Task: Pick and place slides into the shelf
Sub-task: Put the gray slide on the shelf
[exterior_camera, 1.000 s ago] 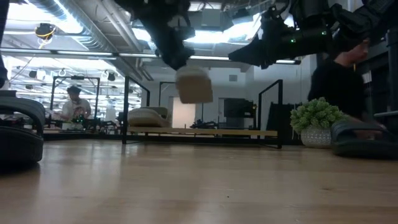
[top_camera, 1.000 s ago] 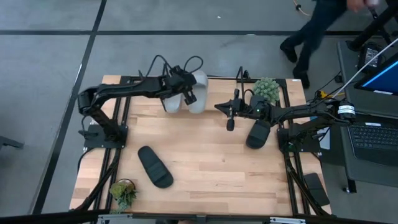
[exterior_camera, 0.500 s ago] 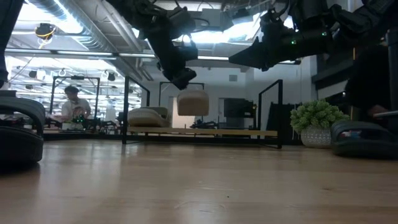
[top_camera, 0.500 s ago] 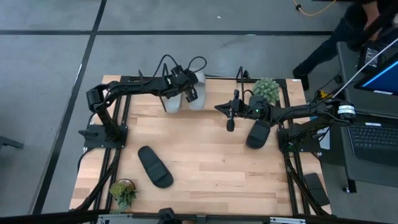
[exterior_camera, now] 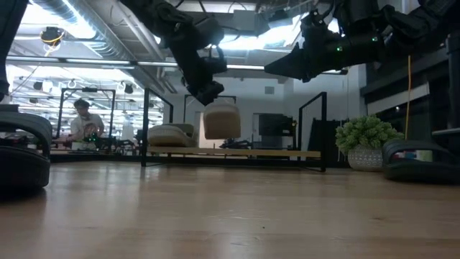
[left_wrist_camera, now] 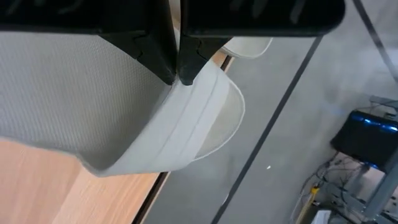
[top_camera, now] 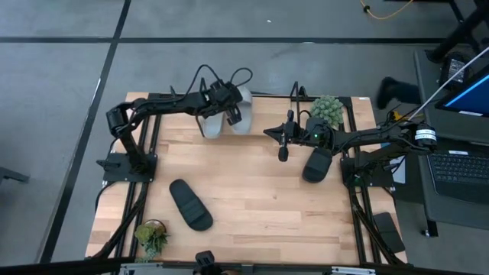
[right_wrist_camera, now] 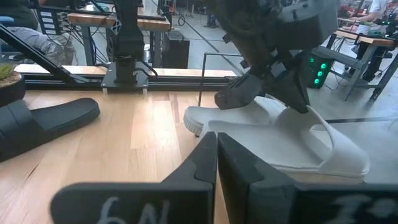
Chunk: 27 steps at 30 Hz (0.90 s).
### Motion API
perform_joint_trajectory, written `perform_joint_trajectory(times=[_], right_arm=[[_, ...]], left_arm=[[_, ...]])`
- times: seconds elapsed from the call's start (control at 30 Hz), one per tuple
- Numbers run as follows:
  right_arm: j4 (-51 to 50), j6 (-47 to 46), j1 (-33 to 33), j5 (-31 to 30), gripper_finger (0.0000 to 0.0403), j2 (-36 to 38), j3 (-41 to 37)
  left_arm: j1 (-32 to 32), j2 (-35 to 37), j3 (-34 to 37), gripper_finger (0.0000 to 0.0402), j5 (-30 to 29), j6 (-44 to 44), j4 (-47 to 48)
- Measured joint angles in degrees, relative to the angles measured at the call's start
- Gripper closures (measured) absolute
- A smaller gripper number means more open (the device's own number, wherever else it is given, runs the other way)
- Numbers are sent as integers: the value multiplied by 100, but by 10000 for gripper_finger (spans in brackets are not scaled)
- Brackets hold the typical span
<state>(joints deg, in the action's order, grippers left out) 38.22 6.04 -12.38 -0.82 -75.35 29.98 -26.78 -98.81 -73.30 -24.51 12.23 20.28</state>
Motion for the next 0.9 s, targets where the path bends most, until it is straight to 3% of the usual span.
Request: perform_joint_trajectory(times=[0.3, 0.9], right_arm=[[0, -1, 4, -2, 386, 0, 0], [-22, 14, 2, -1, 386, 0, 0]], left_arm=[[-65, -399, 9, 401, -19, 145, 81], [-93, -357, 4, 401, -215, 342, 445]])
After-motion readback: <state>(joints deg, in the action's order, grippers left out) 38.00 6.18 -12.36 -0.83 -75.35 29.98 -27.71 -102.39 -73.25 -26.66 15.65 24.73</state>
